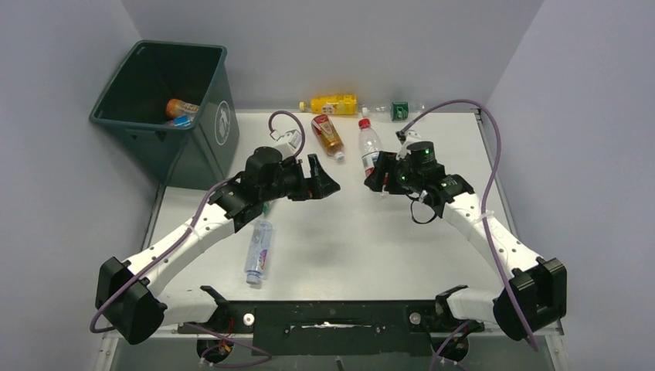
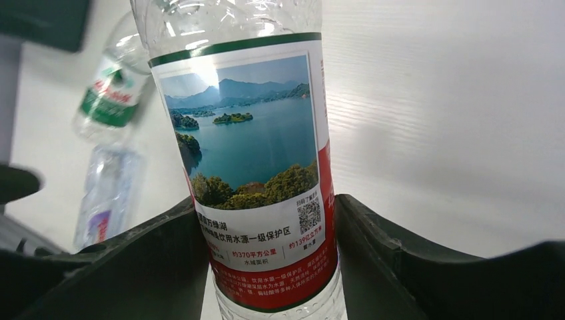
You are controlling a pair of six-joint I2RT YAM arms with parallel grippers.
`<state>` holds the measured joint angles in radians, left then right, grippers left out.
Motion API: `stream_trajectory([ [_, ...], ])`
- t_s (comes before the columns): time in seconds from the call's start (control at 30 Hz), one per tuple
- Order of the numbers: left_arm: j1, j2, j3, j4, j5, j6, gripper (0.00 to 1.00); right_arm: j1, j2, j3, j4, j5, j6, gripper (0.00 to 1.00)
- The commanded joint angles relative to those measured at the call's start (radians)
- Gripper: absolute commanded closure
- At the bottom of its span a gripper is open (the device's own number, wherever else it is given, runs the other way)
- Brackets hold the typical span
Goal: Put the plastic bottles in the bin
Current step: Pick up the plastic bottle at the center of the board.
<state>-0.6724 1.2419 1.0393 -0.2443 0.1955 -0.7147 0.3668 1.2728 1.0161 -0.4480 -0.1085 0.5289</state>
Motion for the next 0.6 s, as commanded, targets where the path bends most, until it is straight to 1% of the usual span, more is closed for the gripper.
stream_trajectory([
  [0.0,0.002,-0.006,-0.011,0.203,0.077,-0.074,0.13,0.066,-0.068,0.003,0.114,-0.164,-0.039,0.53],
  [0.07,0.002,-0.011,-0.022,0.235,0.081,-0.092,0.14,0.09,-0.075,0.01,0.127,-0.203,-0.04,0.53],
  [0.37,0.008,-0.065,-0.055,0.311,0.032,-0.114,0.13,0.192,-0.09,0.012,0.166,-0.243,-0.024,0.53],
  [0.57,0.009,-0.075,-0.059,0.307,-0.013,-0.12,0.13,0.257,-0.092,0.016,0.194,-0.24,-0.009,0.53],
])
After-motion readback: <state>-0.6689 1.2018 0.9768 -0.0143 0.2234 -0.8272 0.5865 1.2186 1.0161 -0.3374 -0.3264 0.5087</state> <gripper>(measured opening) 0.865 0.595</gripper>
